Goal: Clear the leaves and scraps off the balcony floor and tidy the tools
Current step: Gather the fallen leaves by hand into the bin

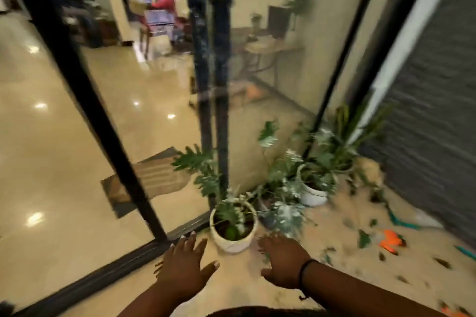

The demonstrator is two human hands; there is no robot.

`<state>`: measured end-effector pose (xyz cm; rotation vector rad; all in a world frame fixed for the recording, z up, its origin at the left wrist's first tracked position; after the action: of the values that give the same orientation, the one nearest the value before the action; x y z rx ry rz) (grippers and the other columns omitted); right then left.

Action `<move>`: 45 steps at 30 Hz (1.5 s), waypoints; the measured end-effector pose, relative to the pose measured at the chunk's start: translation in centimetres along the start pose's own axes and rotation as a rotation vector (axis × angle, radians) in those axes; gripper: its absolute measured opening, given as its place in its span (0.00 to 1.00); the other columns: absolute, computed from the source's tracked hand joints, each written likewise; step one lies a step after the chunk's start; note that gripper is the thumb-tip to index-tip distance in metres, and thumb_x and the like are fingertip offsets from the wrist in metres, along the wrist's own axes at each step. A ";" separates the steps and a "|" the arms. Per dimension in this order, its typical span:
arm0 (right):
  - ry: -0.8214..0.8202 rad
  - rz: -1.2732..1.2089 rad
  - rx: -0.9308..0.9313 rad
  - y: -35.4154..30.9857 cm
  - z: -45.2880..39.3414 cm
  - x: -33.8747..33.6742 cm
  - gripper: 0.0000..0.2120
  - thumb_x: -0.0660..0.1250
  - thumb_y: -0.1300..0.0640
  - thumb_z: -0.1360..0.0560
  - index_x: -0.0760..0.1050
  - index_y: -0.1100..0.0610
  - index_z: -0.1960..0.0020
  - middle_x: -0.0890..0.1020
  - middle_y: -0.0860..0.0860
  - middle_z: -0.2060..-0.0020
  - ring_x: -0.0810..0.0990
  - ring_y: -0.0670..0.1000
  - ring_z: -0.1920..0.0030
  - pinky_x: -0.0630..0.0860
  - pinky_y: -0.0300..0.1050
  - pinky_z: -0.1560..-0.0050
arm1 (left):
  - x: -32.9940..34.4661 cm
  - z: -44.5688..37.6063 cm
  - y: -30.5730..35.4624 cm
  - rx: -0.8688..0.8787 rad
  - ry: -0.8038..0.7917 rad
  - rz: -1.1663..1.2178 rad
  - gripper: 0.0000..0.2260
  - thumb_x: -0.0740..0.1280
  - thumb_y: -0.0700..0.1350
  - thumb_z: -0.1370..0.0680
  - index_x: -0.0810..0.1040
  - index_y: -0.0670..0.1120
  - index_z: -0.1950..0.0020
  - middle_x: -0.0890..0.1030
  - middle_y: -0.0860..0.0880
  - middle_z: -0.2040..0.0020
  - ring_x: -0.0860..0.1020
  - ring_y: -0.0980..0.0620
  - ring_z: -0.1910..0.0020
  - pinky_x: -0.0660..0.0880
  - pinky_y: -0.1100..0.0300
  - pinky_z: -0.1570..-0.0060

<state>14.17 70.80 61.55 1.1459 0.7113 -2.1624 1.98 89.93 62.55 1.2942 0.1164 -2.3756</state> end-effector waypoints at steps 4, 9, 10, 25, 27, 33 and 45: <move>-0.022 -0.076 0.246 8.5 3.1 1.5 0.39 0.60 0.39 0.23 0.47 0.55 0.21 0.56 0.56 0.23 0.51 0.62 0.23 0.56 0.57 0.26 | -2.3 -3.2 9.3 0.265 0.016 -0.154 0.67 0.22 0.79 0.54 0.50 0.53 0.19 0.48 0.48 0.19 0.49 0.44 0.21 0.49 0.47 0.24; 0.010 -0.222 0.446 13.4 6.9 3.7 0.39 0.59 0.38 0.22 0.46 0.55 0.21 0.55 0.56 0.22 0.50 0.61 0.22 0.56 0.56 0.26 | -2.4 -6.4 16.8 0.450 -0.043 -0.282 0.57 0.28 0.80 0.43 0.48 0.54 0.19 0.46 0.48 0.19 0.48 0.44 0.21 0.49 0.47 0.24; 0.010 -0.249 0.485 14.0 7.6 4.1 0.40 0.60 0.38 0.22 0.46 0.55 0.21 0.56 0.56 0.22 0.50 0.61 0.22 0.57 0.56 0.26 | -2.3 -7.1 18.0 0.486 -0.066 -0.319 0.63 0.25 0.80 0.49 0.48 0.54 0.19 0.45 0.48 0.19 0.48 0.44 0.21 0.49 0.46 0.24; 0.078 -0.412 0.868 15.5 8.5 1.3 0.37 0.61 0.39 0.23 0.51 0.54 0.22 0.61 0.57 0.25 0.52 0.62 0.23 0.60 0.59 0.28 | -7.7 -15.8 21.7 0.757 -0.129 -0.511 0.67 0.27 0.83 0.55 0.52 0.57 0.20 0.48 0.47 0.19 0.50 0.43 0.21 0.49 0.45 0.24; 0.100 -0.472 0.890 15.1 9.0 1.2 0.37 0.61 0.39 0.22 0.49 0.53 0.21 0.57 0.56 0.24 0.49 0.61 0.23 0.58 0.58 0.27 | -8.3 -16.3 22.7 0.769 -0.136 -0.492 0.57 0.33 0.83 0.43 0.49 0.55 0.19 0.45 0.47 0.19 0.47 0.43 0.21 0.46 0.44 0.24; 0.136 -0.538 0.983 16.3 12.5 1.3 0.38 0.60 0.38 0.23 0.49 0.53 0.21 0.57 0.54 0.23 0.48 0.60 0.22 0.58 0.57 0.27 | -8.8 -16.3 28.6 0.917 -0.190 -0.556 0.66 0.31 0.85 0.53 0.49 0.55 0.19 0.45 0.48 0.19 0.47 0.43 0.21 0.48 0.45 0.24; 0.222 -0.588 1.094 26.7 20.6 4.1 0.38 0.62 0.37 0.24 0.51 0.52 0.22 0.60 0.54 0.25 0.51 0.60 0.23 0.61 0.55 0.28 | -5.9 -13.7 41.9 0.956 -0.163 -0.691 0.41 0.45 0.74 0.26 0.47 0.54 0.19 0.44 0.47 0.19 0.45 0.42 0.21 0.46 0.45 0.24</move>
<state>19.95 37.36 63.19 1.8879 -0.1889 -3.0776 32.63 57.75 65.11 1.5994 -0.8527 -3.3021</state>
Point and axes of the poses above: each hand's wrist, its own z-axis away from the middle knuckle, its own x-axis out of the palm, y = z × x, the point moved 6 cm from there along -z, towards the middle knuckle
